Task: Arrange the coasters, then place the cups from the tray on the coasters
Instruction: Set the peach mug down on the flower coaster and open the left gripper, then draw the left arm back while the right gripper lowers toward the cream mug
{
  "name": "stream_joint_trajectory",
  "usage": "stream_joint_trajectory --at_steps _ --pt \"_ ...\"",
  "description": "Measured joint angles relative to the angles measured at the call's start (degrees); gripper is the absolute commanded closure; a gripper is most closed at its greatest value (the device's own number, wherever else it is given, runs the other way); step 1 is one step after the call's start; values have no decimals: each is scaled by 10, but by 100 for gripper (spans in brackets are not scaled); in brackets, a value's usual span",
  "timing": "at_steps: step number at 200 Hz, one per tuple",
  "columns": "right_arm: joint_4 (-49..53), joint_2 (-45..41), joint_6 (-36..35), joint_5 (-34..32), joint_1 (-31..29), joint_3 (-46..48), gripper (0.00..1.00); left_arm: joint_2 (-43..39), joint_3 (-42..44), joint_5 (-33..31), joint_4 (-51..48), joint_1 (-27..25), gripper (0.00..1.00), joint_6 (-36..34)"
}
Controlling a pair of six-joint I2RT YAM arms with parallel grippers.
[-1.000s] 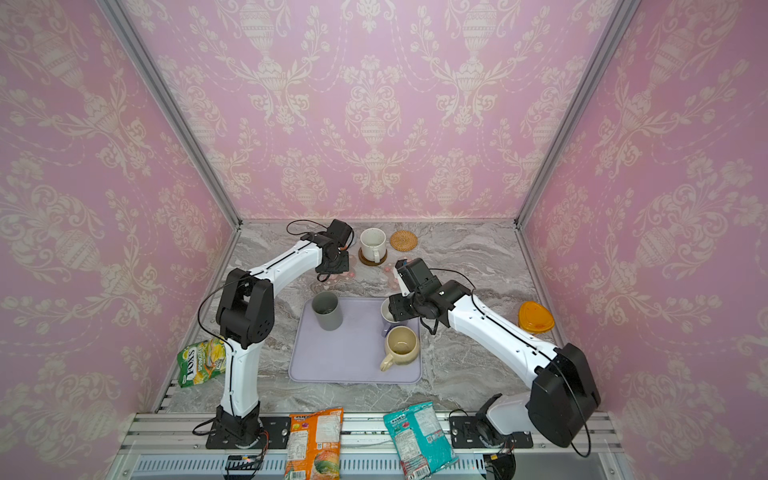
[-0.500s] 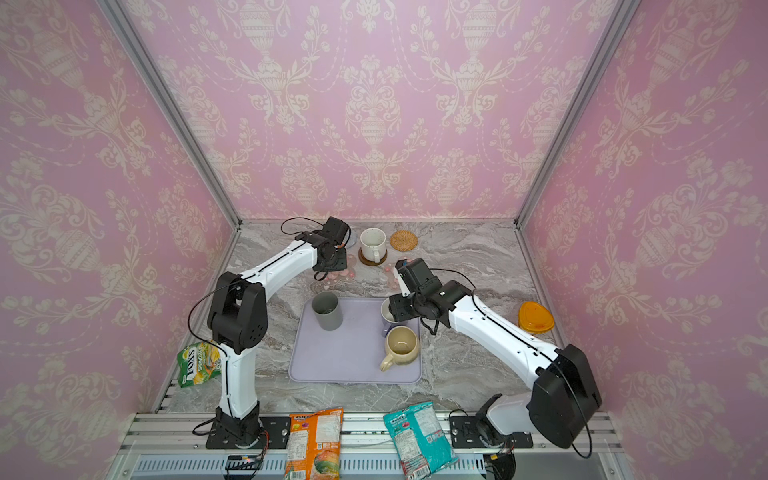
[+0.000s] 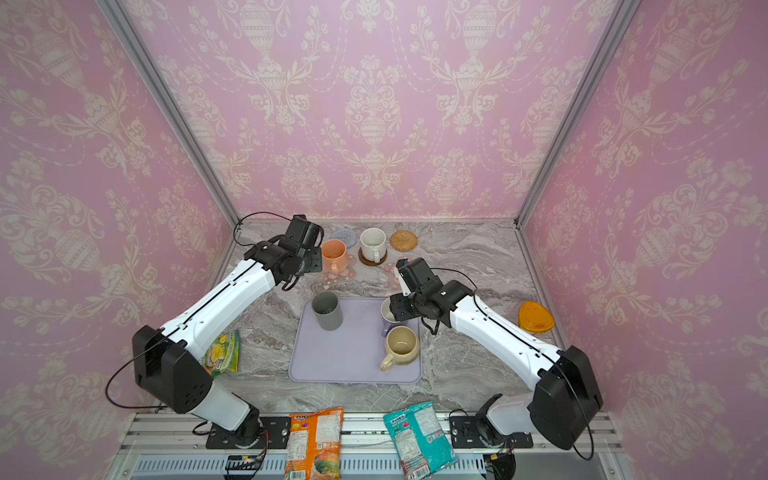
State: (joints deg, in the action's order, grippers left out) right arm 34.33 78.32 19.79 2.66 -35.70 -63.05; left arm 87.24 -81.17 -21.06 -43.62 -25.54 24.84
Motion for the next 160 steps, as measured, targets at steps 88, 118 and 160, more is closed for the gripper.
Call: stream_joint_trajectory --at_steps 88,118,160 --pt "21 -31 19 -12 -20 -22 48 -197 159 -1 -26 0 60 18" --pt "31 -56 35 -29 -58 -22 50 -221 174 9 -41 0 64 23" --pt "59 -57 65 -49 -138 -21 55 -264 189 19 -56 0 69 32"
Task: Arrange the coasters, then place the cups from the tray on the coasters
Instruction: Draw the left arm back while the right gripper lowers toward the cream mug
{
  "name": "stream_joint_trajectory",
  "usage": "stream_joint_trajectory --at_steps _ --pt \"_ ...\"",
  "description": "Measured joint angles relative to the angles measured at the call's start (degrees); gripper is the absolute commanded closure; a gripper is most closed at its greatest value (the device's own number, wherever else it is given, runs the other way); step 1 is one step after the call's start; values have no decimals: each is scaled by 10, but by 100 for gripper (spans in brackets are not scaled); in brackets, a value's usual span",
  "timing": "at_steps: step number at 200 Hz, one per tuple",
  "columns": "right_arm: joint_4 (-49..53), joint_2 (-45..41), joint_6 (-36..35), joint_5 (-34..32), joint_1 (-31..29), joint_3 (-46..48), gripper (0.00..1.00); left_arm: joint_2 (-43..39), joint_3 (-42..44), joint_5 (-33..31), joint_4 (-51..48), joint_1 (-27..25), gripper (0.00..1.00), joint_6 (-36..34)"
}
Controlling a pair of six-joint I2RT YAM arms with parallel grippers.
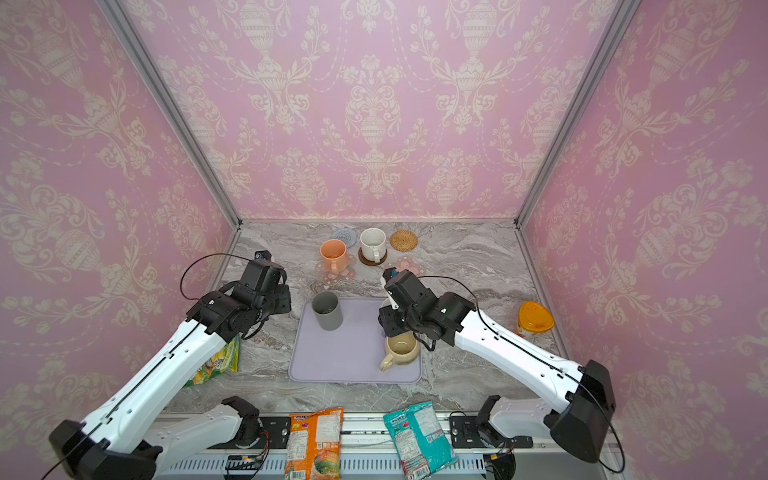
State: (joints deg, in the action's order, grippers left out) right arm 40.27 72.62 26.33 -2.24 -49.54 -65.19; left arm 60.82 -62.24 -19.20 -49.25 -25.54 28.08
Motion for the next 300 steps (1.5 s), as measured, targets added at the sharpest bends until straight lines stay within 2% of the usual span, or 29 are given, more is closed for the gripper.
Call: stream_joint_trajectory --at_steps 64,93,132,199,300 --pt "20 6 80 -23 -138 11 56 -17 11 19 -10 -1 71 10" --pt "2 35 114 -19 -170 40 57 -30 18 29 -10 -3 73 19" --pt "-25 59 135 -10 -174 76 57 -39 40 37 -7 -28 73 35" --pt "-38 105 136 -14 -174 78 58 -75 72 37 -7 -49 73 72" --pt "-58 105 136 -15 -161 98 58 -49 78 37 4 -62 73 81"
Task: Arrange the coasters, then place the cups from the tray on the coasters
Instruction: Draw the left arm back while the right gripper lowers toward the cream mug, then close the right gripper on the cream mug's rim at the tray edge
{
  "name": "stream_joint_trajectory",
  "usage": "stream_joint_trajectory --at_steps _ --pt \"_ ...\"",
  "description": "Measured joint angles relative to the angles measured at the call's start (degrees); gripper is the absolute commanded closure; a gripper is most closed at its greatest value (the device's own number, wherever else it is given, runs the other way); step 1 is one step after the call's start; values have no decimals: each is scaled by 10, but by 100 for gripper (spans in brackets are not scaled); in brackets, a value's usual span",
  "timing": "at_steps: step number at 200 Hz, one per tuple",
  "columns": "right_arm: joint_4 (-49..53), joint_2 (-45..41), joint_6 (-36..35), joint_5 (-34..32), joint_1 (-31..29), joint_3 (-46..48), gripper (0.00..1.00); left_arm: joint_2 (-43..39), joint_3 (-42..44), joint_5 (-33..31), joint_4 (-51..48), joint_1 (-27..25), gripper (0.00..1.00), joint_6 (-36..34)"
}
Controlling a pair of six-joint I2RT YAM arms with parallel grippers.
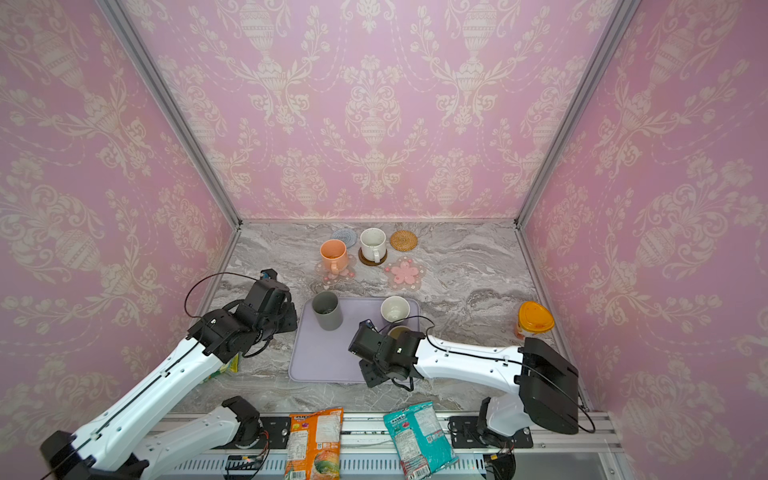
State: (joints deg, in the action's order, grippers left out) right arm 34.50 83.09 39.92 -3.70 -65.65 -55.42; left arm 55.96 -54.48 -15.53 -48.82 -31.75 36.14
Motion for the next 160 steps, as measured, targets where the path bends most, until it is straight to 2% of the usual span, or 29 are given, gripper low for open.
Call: stream_joint_trajectory --at_steps 160 --pt "-10 14 6 -4 18 6 56 -14 24 0 14 -4 72 9"
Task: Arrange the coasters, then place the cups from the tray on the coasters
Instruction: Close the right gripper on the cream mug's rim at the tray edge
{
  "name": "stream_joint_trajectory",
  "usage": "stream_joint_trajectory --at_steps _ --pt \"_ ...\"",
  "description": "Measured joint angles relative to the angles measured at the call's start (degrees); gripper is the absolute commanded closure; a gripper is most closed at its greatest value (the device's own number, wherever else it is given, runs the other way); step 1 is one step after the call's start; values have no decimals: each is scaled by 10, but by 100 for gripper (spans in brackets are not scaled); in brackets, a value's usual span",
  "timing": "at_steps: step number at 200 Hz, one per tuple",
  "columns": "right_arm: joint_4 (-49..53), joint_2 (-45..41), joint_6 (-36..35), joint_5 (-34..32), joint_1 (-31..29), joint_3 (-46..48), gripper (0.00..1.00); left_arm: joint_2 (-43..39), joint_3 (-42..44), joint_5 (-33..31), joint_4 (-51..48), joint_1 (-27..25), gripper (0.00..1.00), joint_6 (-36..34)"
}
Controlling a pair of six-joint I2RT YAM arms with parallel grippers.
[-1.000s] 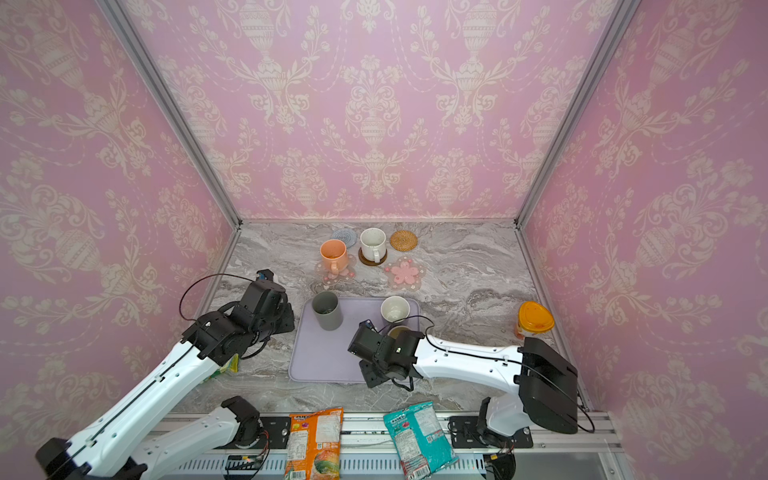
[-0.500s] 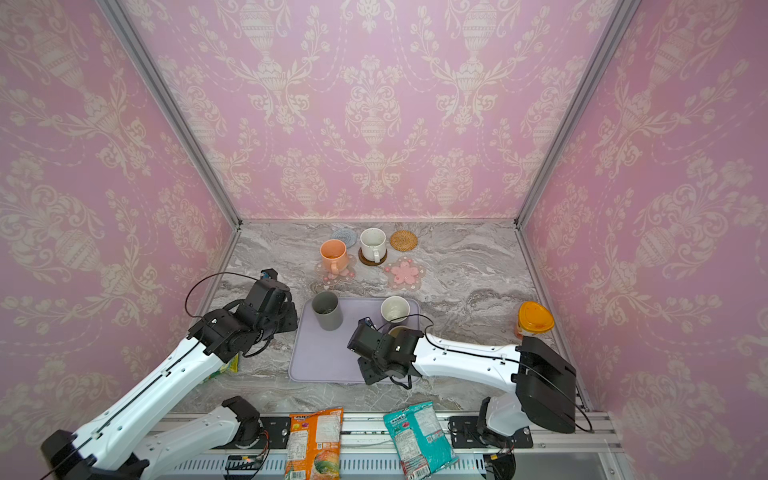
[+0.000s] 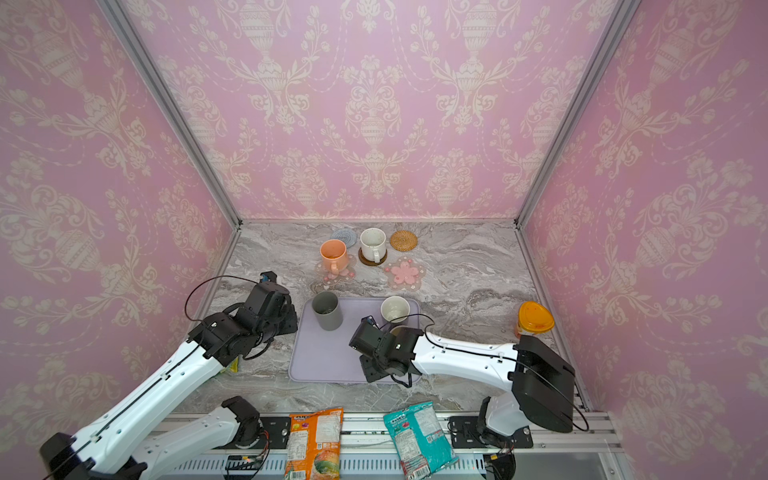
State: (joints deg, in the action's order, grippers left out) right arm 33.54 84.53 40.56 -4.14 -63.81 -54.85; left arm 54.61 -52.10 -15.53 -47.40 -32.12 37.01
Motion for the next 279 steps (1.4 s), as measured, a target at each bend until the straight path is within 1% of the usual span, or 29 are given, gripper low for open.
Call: stream_joint_trajectory --at_steps 32,86,149,213,249,265,279 --pt "20 -4 0 -8 0 9 55 -1 4 0 2 0 72 0" --pt "43 -41 0 -31 12 34 54 -7 5 0 2 0 72 2" --pt "61 -73 0 -35 23 59 54 -7 7 0 2 0 72 7" --pt "84 -137 2 -56 43 80 52 -5 8 1 11 -5 72 15" --pt "102 -155 2 -63 46 82 52 2 8 2 13 -10 72 15" --pt "118 -171 2 -71 46 82 51 2 8 2 13 -11 72 15" --pt "134 -195 2 -84 46 82 47 2 8 2 14 -11 72 15"
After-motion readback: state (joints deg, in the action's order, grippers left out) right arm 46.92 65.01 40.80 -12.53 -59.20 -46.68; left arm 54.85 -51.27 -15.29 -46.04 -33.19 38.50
